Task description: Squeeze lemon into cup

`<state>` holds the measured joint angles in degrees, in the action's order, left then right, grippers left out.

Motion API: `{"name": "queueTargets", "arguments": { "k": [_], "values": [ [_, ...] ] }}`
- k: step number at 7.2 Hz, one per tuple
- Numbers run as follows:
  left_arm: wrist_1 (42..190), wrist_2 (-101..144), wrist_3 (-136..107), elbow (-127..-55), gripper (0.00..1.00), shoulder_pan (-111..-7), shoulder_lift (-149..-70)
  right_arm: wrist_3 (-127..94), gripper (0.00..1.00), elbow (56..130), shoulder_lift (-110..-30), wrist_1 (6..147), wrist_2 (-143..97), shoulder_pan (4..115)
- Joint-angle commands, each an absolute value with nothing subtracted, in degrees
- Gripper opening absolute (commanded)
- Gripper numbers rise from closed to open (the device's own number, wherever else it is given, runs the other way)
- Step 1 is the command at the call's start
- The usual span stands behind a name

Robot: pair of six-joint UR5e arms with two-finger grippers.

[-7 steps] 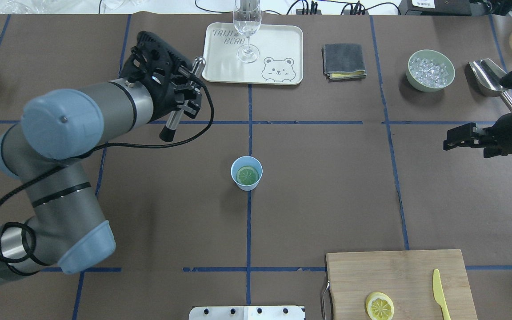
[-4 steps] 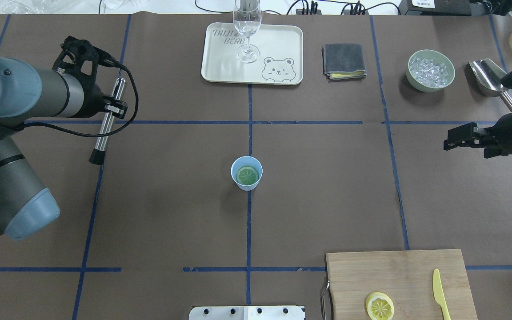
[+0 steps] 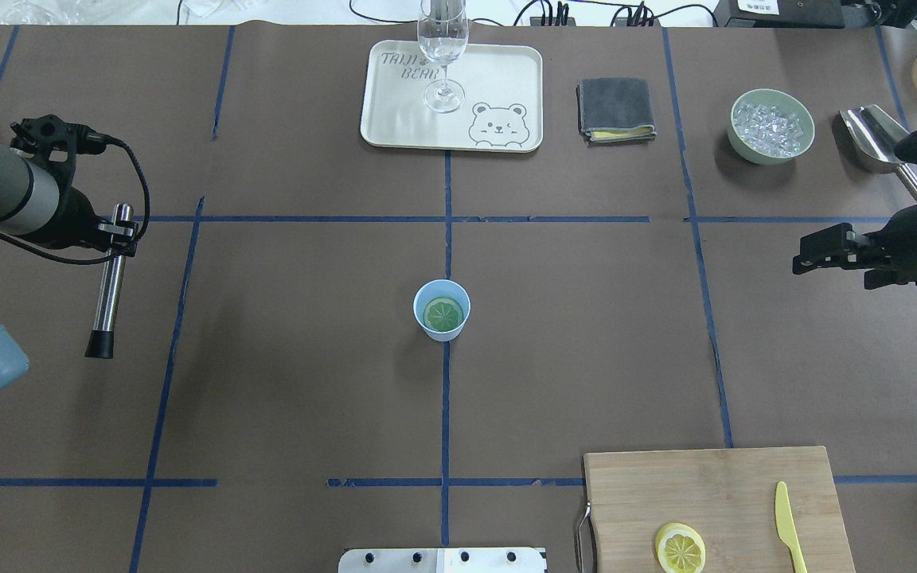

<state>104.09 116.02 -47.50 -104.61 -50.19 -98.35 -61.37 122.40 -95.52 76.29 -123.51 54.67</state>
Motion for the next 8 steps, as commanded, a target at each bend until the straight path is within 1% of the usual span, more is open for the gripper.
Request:
{"name": "queueTargets", "arguments": {
  "k": [1,8],
  "values": [
    [104.85,119.18,-47.29,-97.5,0.0,-50.8,-98.52,-61.52,1.0,121.82,-95.98,76.29,-125.42,54.67],
    [103.89,122.41,-42.71,-93.96,0.0,-50.89,-98.0,-61.26,1.0,121.64,-96.15,76.2,-125.51,54.67]
  ]
}}
